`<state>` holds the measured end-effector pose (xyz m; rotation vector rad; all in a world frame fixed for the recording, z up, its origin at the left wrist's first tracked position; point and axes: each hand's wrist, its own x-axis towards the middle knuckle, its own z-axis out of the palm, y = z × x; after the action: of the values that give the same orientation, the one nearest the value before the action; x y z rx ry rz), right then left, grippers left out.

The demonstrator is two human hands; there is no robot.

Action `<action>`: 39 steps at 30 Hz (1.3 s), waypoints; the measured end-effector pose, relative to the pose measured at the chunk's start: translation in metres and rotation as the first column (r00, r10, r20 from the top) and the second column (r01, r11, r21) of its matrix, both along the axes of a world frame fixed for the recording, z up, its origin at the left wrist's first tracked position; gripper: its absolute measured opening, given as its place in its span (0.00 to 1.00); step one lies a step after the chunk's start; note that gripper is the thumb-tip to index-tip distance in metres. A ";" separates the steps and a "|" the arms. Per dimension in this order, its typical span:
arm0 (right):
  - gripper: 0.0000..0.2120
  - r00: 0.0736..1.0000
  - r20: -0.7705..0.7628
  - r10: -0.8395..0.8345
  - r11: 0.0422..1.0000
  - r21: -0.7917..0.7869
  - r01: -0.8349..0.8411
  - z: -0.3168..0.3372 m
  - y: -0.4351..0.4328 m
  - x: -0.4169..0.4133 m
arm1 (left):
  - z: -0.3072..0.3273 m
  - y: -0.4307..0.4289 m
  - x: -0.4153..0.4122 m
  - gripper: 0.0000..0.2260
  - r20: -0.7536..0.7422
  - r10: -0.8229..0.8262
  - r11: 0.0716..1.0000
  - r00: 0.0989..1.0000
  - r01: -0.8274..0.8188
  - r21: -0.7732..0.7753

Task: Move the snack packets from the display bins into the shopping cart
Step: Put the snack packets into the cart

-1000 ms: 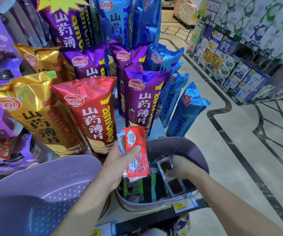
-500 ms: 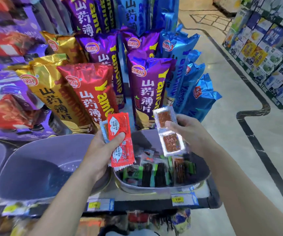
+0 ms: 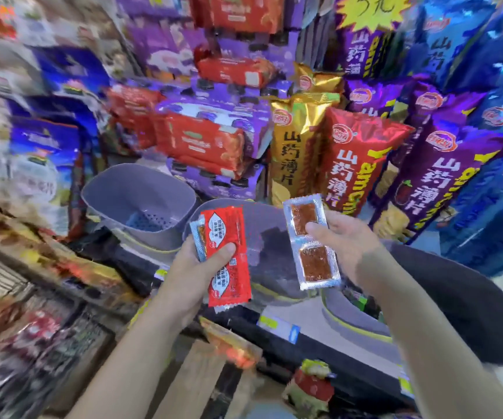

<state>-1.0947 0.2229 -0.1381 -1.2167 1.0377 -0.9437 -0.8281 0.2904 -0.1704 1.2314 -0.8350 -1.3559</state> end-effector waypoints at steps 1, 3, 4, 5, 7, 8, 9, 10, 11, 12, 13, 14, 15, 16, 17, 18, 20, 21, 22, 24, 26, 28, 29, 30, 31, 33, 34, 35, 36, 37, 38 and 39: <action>0.08 1.000 -0.005 0.023 1.000 0.002 -0.023 0.000 0.004 0.025 | -0.001 0.012 0.023 0.19 -0.005 0.031 1.000 1.000 -0.031 0.001; 0.08 0.995 -0.001 0.096 0.995 0.012 -0.096 -0.001 0.015 0.076 | -0.004 0.039 0.070 0.15 -0.013 0.090 0.996 0.996 -0.090 0.002; 0.08 0.991 -0.003 0.137 0.990 0.014 -0.137 -0.001 0.022 0.101 | -0.006 0.054 0.093 0.15 -0.010 0.125 0.992 0.992 -0.125 0.005; 0.08 0.984 -0.003 0.181 0.983 0.014 -0.181 -0.002 0.030 0.126 | -0.009 0.070 0.117 0.18 -0.003 0.170 0.985 0.985 -0.170 0.009; 0.08 0.966 0.006 0.258 0.966 0.011 -0.258 -0.005 0.044 0.177 | -0.014 0.102 0.164 0.24 0.003 0.266 0.964 0.964 -0.266 0.025; 0.09 0.957 0.012 0.290 0.957 0.016 -0.291 -0.007 0.051 0.203 | -0.017 0.119 0.186 0.26 0.007 0.309 0.951 0.951 -0.309 0.034; 0.11 0.947 0.023 0.321 0.947 0.024 -0.322 -0.009 0.058 0.229 | -0.020 0.136 0.207 0.27 0.010 0.346 0.937 0.938 -0.346 0.043; 0.12 0.934 0.034 0.355 0.934 0.030 -0.356 -0.012 0.065 0.254 | -0.023 0.152 0.227 0.26 0.015 0.386 0.921 0.923 -0.386 0.056; 0.13 0.917 0.038 0.397 0.916 0.042 -0.399 -0.015 0.073 0.284 | -0.026 0.172 0.249 0.26 0.017 0.434 0.898 0.901 -0.434 0.075; 0.14 0.906 0.043 0.422 0.904 0.057 -0.424 -0.018 0.079 0.305 | -0.027 0.186 0.264 0.25 0.016 0.474 0.876 0.880 -0.473 0.094; 0.13 0.895 0.047 0.443 0.892 0.075 -0.445 -0.020 0.083 0.325 | -0.028 0.199 0.277 0.24 0.009 0.514 0.852 0.858 -0.512 0.114; 0.13 0.882 0.047 0.468 0.877 0.095 -0.471 -0.023 0.088 0.348 | -0.028 0.212 0.292 0.23 0.006 0.556 0.823 0.831 -0.552 0.131; 0.13 0.867 0.039 0.497 0.860 0.111 -0.498 -0.025 0.091 0.370 | -0.028 0.224 0.306 0.21 0.009 0.593 0.795 0.805 -0.588 0.148; 0.13 0.848 0.026 0.529 0.841 0.121 -0.528 -0.029 0.092 0.390 | -0.028 0.233 0.319 0.19 0.016 0.625 0.768 0.781 -0.619 0.164; 0.13 0.826 0.013 0.563 0.818 0.127 -0.560 -0.032 0.093 0.410 | -0.028 0.243 0.331 0.17 0.025 0.657 0.739 0.754 -0.650 0.178; 0.14 0.800 0.003 0.601 0.792 0.132 -0.596 -0.035 0.094 0.428 | -0.028 0.251 0.343 0.17 0.033 0.688 0.708 0.725 -0.681 0.189; 0.15 0.749 -0.009 0.663 0.742 0.142 -0.655 -0.043 0.091 0.465 | -0.029 0.263 0.366 0.17 0.049 0.744 0.643 0.666 -0.735 0.216; 0.15 0.729 -0.010 0.684 0.722 0.148 -0.676 -0.047 0.089 0.483 | -0.030 0.268 0.377 0.17 0.051 0.771 0.609 0.634 -0.759 0.228; 0.15 0.712 -0.007 0.703 0.704 0.153 -0.694 -0.052 0.087 0.501 | -0.031 0.272 0.388 0.16 0.049 0.796 0.577 0.603 -0.782 0.236; 0.16 0.676 -0.002 0.737 0.667 0.170 -0.726 -0.061 0.080 0.537 | -0.037 0.275 0.410 0.16 0.057 0.831 0.526 0.554 -0.814 0.246; 0.15 0.641 0.001 0.767 0.629 0.195 -0.753 -0.072 0.071 0.574 | -0.044 0.273 0.435 0.15 0.072 0.853 0.484 0.517 -0.835 0.261; 0.12 0.610 0.002 0.792 0.595 0.223 -0.773 -0.084 0.061 0.612 | -0.053 0.266 0.461 0.17 0.082 0.873 0.444 0.481 -0.852 0.278; 0.10 0.597 -0.001 0.802 0.581 0.235 -0.779 -0.091 0.055 0.631 | -0.059 0.262 0.474 0.17 0.085 0.881 0.426 0.466 -0.858 0.287; 0.09 0.584 -0.007 0.812 0.567 0.246 -0.786 -0.098 0.049 0.650 | -0.065 0.256 0.487 0.18 0.090 0.887 0.411 0.453 -0.863 0.294; 0.08 0.571 -0.015 0.820 0.555 0.260 -0.790 -0.104 0.044 0.669 | -0.070 0.250 0.500 0.18 0.099 0.893 0.392 0.440 -0.866 0.308; 0.07 0.544 -0.034 0.838 0.528 0.301 -0.794 -0.116 0.034 0.704 | -0.082 0.235 0.524 0.18 0.119 0.902 0.353 0.415 -0.868 0.350; 0.07 0.529 -0.043 0.848 0.513 0.322 -0.796 -0.122 0.030 0.722 | -0.088 0.228 0.536 0.17 0.125 0.901 0.347 0.416 -0.862 0.368; 0.07 0.514 -0.053 0.856 0.499 0.344 -0.796 -0.128 0.025 0.738 | -0.096 0.220 0.548 0.16 0.128 0.897 0.347 0.423 -0.854 0.386; 0.07 0.500 -0.063 0.864 0.486 0.364 -0.794 -0.137 0.020 0.755 | -0.105 0.211 0.560 0.15 0.128 0.896 0.345 0.426 -0.848 0.402; 0.07 0.487 -0.075 0.870 0.476 0.382 -0.792 -0.146 0.016 0.769 | -0.114 0.203 0.572 0.15 0.129 0.896 0.340 0.426 -0.842 0.418; 0.06 0.475 -0.091 0.875 0.469 0.399 -0.788 -0.156 0.012 0.783 | -0.123 0.194 0.584 0.16 0.130 0.897 0.332 0.423 -0.837 0.436; 0.06 0.467 -0.108 0.878 0.466 0.415 -0.781 -0.167 0.008 0.795 | -0.133 0.186 0.594 0.18 0.133 0.896 0.324 0.423 -0.830 0.454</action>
<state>-0.2994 0.2313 -0.3051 -1.3986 0.6074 0.2289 -0.2340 0.4766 -0.3030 1.5732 0.3691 -0.6734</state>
